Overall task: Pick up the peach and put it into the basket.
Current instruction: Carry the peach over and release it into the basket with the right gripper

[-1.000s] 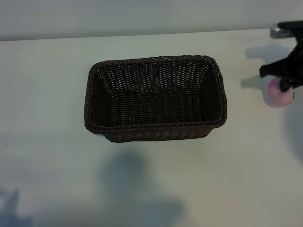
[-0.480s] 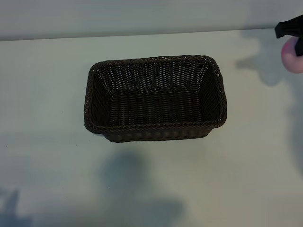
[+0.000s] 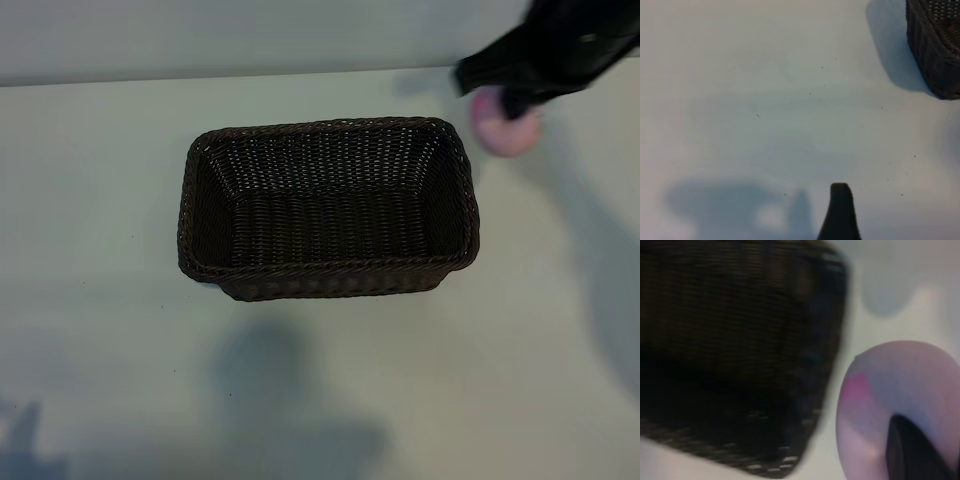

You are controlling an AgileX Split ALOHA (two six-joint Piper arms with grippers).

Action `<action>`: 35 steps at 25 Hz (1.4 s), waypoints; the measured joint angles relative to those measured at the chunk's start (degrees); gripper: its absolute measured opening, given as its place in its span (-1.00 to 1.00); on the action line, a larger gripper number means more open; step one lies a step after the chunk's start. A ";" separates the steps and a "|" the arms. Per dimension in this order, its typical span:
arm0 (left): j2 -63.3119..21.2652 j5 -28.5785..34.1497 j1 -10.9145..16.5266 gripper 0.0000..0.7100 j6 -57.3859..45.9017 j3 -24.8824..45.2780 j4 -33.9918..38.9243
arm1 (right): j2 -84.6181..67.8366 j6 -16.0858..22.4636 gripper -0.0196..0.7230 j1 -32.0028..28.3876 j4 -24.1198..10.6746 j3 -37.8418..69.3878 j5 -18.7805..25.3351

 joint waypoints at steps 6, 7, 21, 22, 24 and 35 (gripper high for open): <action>0.00 0.00 0.00 0.65 0.00 0.00 0.00 | 1.10 1.57 -0.82 8.13 0.06 -0.19 -4.13; 0.00 0.00 0.00 0.65 0.00 0.00 0.00 | 1.98 1.57 -0.82 8.87 0.06 -0.19 -4.85; 0.00 0.00 0.00 0.65 0.07 0.00 0.00 | 17.24 1.39 -0.82 10.85 0.88 -0.19 -15.60; 0.00 0.00 0.00 0.65 0.07 0.00 0.00 | 17.79 1.39 -0.82 10.85 0.93 -0.19 -15.90; 0.00 0.00 0.00 0.65 0.07 0.00 0.00 | 18.66 1.25 -0.82 10.85 0.93 -0.19 -16.33; 0.00 0.00 0.00 0.65 0.07 0.00 -0.05 | 20.36 0.30 -0.20 10.85 2.45 -0.19 -16.38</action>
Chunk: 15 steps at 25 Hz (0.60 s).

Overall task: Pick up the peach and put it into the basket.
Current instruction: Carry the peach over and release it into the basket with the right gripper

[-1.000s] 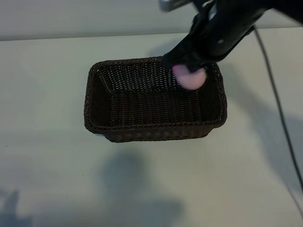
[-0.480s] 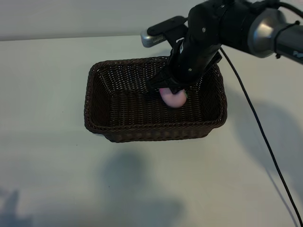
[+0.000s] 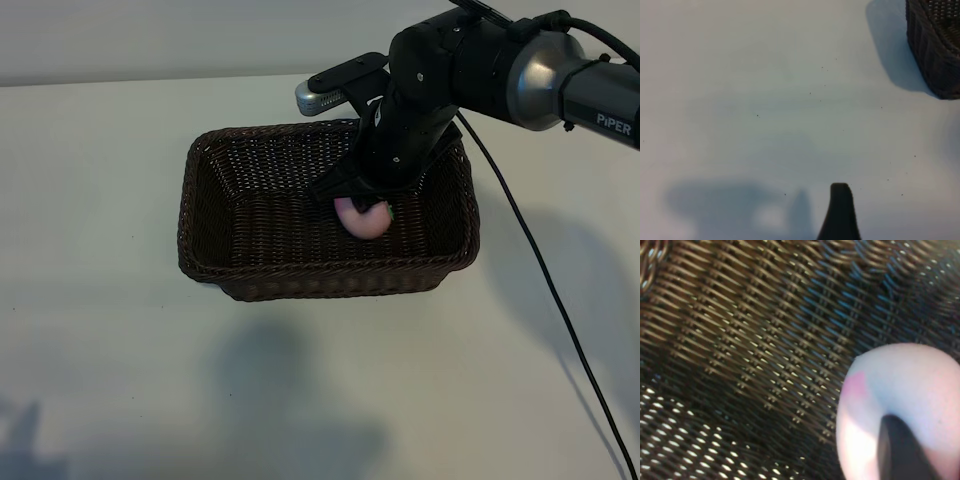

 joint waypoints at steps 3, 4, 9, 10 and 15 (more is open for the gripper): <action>0.00 0.00 0.00 0.65 0.00 0.00 0.00 | 0.00 -0.21 0.25 0.00 0.43 0.00 0.45; 0.00 0.00 0.00 0.65 0.00 0.00 0.00 | 0.00 -0.21 0.37 0.00 0.51 0.00 0.74; 0.00 0.00 0.00 0.65 0.00 0.00 0.00 | 0.04 -0.21 0.66 0.00 0.68 -2.82 5.92; 0.00 0.00 0.00 0.65 0.00 0.00 0.00 | 0.06 -0.21 0.65 0.00 0.74 -4.01 6.98; 0.00 0.00 0.00 0.65 0.00 0.00 0.00 | 0.06 0.02 0.57 0.00 0.31 -12.52 15.02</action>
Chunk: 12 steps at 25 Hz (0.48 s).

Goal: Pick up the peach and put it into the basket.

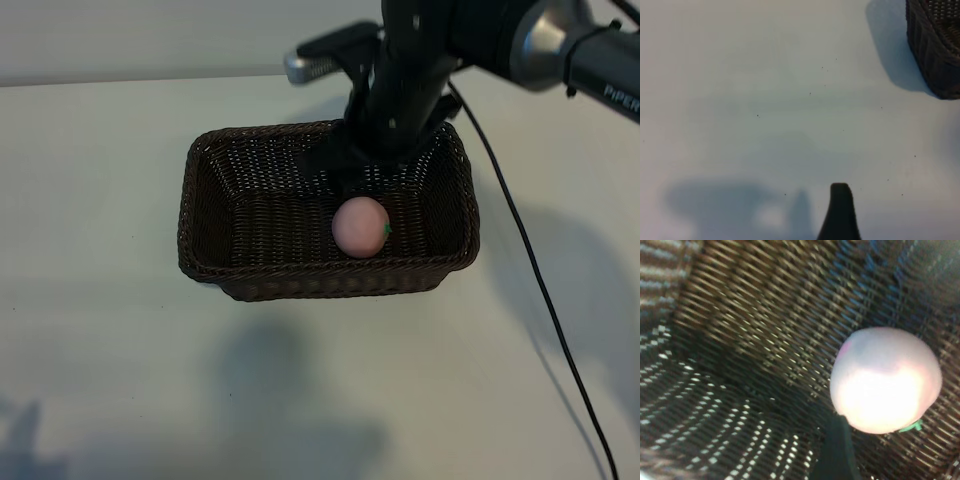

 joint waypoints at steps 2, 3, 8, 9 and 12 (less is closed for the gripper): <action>0.00 0.00 0.00 0.65 0.00 0.00 0.00 | 0.00 0.45 0.57 0.00 -1.92 -4.27 3.71; 0.00 0.00 0.00 0.65 0.00 0.00 0.00 | 0.00 0.90 0.57 -0.14 -3.25 -6.63 5.32; 0.00 0.00 0.00 0.65 -0.11 0.00 0.00 | 0.00 1.67 0.56 -4.08 -6.16 -14.76 6.78; 0.00 0.00 0.00 0.65 -0.11 0.00 0.00 | 0.00 1.67 0.56 -5.33 -6.23 -15.38 6.78; 0.00 0.00 0.00 0.65 -0.11 0.00 0.00 | 0.00 1.60 0.56 -10.44 -6.40 -15.57 6.97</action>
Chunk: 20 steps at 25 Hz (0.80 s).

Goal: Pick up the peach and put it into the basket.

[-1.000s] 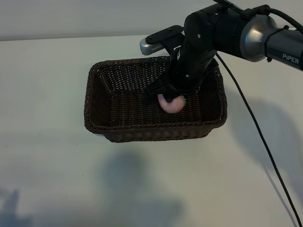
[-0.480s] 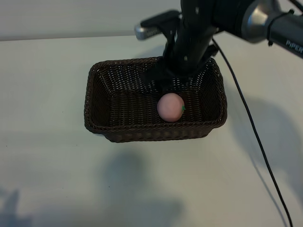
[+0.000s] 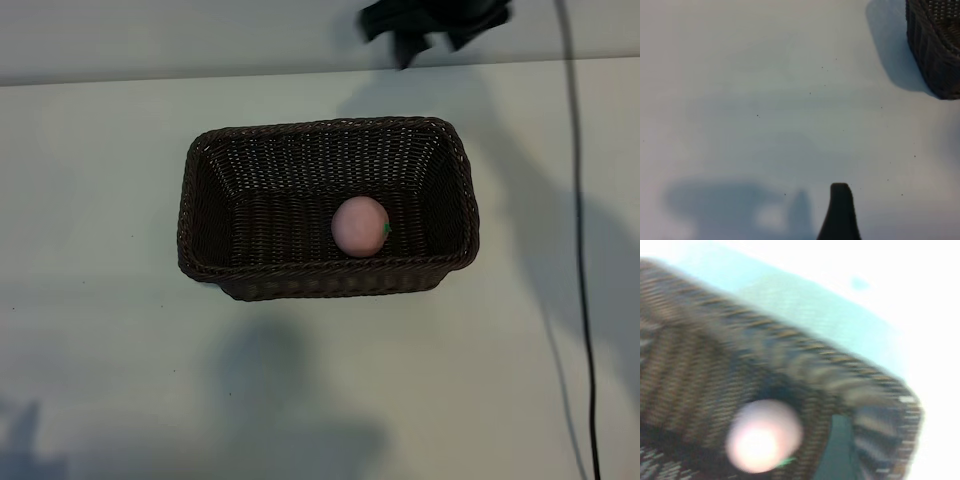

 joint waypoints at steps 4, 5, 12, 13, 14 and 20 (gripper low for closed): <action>0.00 0.00 0.00 0.65 0.00 0.00 0.00 | 0.11 -1.04 0.56 -6.93 -0.38 0.00 0.16; 0.00 0.00 0.00 0.65 0.00 0.00 0.00 | 0.11 -1.63 0.56 -8.95 -0.38 0.00 0.18; 0.00 0.00 0.00 0.65 0.05 0.00 0.00 | 0.11 -3.12 0.56 -21.58 -0.41 0.00 0.23; 0.00 0.00 0.00 0.65 0.05 0.00 0.00 | 0.11 -3.12 0.56 -22.75 -0.50 0.00 0.23; 0.00 0.00 0.00 0.65 0.05 0.00 0.00 | 0.11 -3.28 0.56 -23.58 -0.50 0.00 0.23; 0.00 0.00 0.00 0.65 0.05 0.00 0.00 | -2.65 -4.53 0.56 -24.41 -0.70 2.94 0.25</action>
